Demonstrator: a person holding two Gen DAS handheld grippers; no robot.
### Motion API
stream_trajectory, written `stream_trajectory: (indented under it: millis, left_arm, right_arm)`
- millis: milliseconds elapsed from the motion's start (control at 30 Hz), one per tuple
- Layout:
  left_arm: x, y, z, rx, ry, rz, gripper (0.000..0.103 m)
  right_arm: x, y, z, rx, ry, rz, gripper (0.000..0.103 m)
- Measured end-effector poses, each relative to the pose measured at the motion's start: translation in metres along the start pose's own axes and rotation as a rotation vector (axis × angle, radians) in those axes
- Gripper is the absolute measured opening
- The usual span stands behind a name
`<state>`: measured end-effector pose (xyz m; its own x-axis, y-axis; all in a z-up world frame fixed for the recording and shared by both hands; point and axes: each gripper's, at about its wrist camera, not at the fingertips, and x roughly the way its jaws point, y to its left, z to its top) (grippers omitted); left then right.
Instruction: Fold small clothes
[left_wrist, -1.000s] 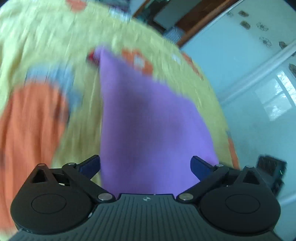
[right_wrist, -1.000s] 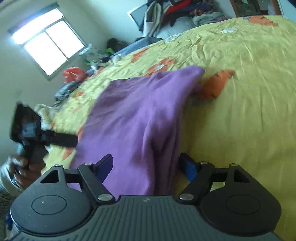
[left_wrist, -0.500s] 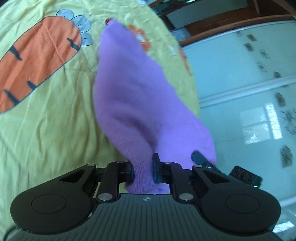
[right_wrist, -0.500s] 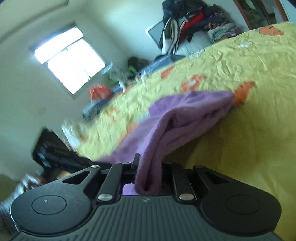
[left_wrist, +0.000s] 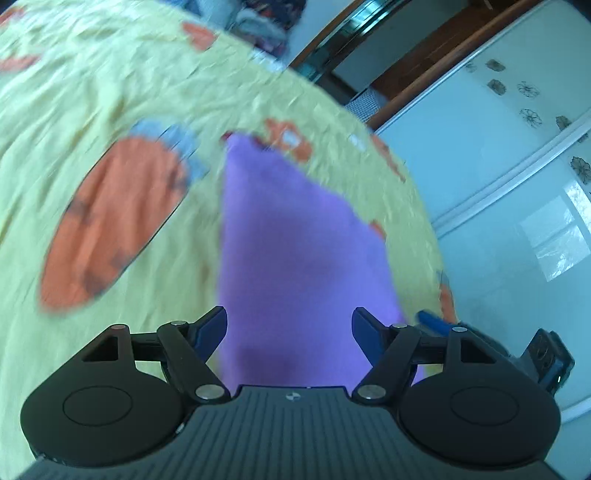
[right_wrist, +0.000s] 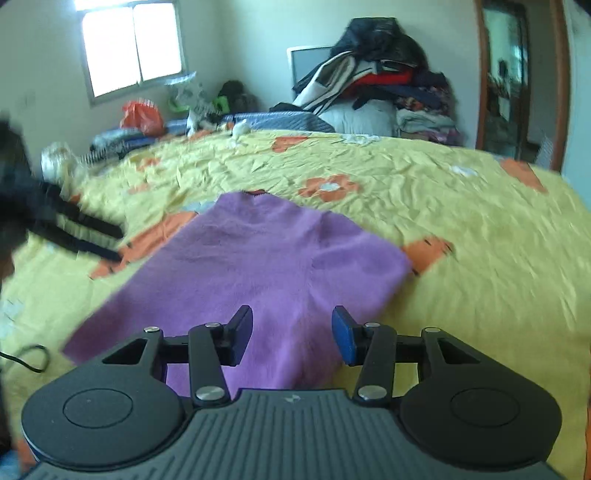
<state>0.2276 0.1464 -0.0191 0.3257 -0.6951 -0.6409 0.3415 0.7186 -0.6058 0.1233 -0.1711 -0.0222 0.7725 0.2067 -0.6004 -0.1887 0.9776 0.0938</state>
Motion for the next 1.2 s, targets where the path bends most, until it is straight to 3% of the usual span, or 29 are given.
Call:
stream_trajectory:
  millis: [67, 100, 133, 167, 233, 300, 400, 467, 500, 567, 700, 833, 1000, 1133, 1200]
  left_arm:
    - [0.030, -0.014, 0.016, 0.071, -0.012, 0.008, 0.079]
    - [0.043, -0.020, 0.018, 0.112, -0.007, 0.071, 0.073]
    - [0.057, -0.023, 0.014, 0.133, 0.011, 0.132, 0.072]
    - [0.070, -0.027, 0.013, 0.173, 0.032, 0.166, 0.075]
    - [0.071, -0.040, -0.001, 0.299, 0.014, 0.241, 0.076]
    - [0.053, -0.049, -0.007, 0.349, 0.032, 0.308, 0.076]
    - [0.017, -0.059, -0.026, 0.332, -0.008, 0.201, 0.087]
    - [0.008, -0.064, -0.046, 0.348, -0.010, 0.157, 0.088]
    - [0.014, -0.063, -0.053, 0.346, 0.007, 0.147, 0.088]
    - [0.022, -0.057, -0.070, 0.324, 0.061, 0.153, 0.087]
    - [0.021, -0.044, -0.095, 0.351, 0.052, 0.193, 0.088]
    - [0.006, -0.041, -0.086, 0.289, 0.072, 0.196, 0.090]
    - [0.016, -0.040, -0.071, 0.267, 0.052, 0.206, 0.091]
    - [0.031, -0.036, -0.076, 0.243, 0.091, 0.235, 0.092]
    - [0.032, -0.037, -0.079, 0.254, 0.077, 0.231, 0.096]
  right_arm:
    - [0.020, 0.012, 0.000, -0.052, 0.041, -0.010, 0.046]
    - [0.027, 0.017, -0.006, -0.118, 0.062, -0.046, 0.052]
    - [0.030, 0.017, -0.013, -0.173, 0.060, -0.083, 0.062]
    - [0.029, 0.011, -0.015, -0.144, 0.040, -0.098, 0.079]
    - [0.021, -0.007, -0.013, -0.018, 0.060, -0.055, 0.076]
    - [-0.002, 0.001, -0.015, -0.064, 0.005, -0.054, 0.074]
    - [-0.024, 0.021, -0.024, -0.111, -0.002, 0.022, 0.062]
    - [-0.028, 0.038, -0.032, -0.154, 0.009, 0.034, 0.059]
    - [-0.025, 0.044, -0.035, -0.169, 0.030, 0.042, 0.050]
    - [-0.014, 0.050, -0.049, -0.197, 0.104, 0.001, 0.048]
    - [-0.027, 0.049, -0.052, -0.165, 0.121, -0.030, 0.048]
    - [-0.030, 0.053, -0.032, -0.184, 0.093, -0.083, 0.049]
    - [0.008, 0.047, -0.006, -0.194, 0.094, -0.114, 0.054]
    - [0.036, 0.039, 0.012, -0.192, 0.112, -0.105, 0.058]
    - [0.048, 0.034, 0.016, -0.188, 0.123, -0.101, 0.071]
